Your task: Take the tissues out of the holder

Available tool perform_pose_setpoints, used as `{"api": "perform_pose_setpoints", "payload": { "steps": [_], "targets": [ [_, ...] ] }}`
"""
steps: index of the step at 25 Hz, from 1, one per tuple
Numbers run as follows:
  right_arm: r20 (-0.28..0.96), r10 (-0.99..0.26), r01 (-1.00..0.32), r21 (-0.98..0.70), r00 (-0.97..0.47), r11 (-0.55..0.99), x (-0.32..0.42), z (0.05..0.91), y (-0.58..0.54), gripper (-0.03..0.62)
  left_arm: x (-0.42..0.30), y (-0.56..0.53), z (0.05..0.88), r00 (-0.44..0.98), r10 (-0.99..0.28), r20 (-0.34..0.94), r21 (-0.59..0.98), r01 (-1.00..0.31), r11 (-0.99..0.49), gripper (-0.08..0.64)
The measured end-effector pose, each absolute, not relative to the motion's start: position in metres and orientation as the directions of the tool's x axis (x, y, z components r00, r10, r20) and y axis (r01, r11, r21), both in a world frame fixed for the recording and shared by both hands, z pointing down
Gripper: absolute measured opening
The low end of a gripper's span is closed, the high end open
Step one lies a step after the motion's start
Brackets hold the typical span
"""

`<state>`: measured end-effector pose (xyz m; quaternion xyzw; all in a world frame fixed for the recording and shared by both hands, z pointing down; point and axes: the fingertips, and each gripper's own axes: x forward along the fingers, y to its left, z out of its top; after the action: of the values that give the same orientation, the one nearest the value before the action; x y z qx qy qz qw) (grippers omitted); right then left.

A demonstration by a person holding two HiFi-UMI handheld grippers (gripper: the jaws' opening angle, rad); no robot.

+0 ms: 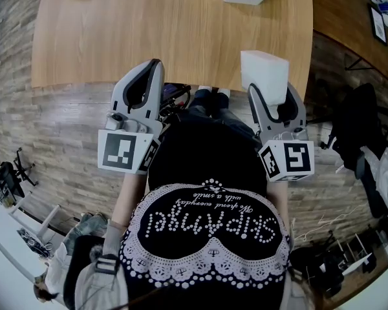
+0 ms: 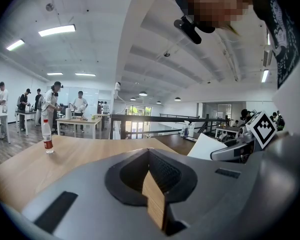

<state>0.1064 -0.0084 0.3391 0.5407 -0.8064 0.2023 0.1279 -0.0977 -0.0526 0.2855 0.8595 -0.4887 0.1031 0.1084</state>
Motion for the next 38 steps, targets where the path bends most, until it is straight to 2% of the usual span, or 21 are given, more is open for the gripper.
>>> {"api": "perform_pose_setpoints", "payload": {
  "steps": [38],
  "targets": [
    [0.422, -0.812, -0.915, -0.203, -0.403, 0.349, 0.1020, 0.3379, -0.0110, 0.284, -0.0950, -0.0531, 0.2820, 0.506, -0.818, 0.274, 0.083, -0.860, -0.504, 0.006]
  ]
}}
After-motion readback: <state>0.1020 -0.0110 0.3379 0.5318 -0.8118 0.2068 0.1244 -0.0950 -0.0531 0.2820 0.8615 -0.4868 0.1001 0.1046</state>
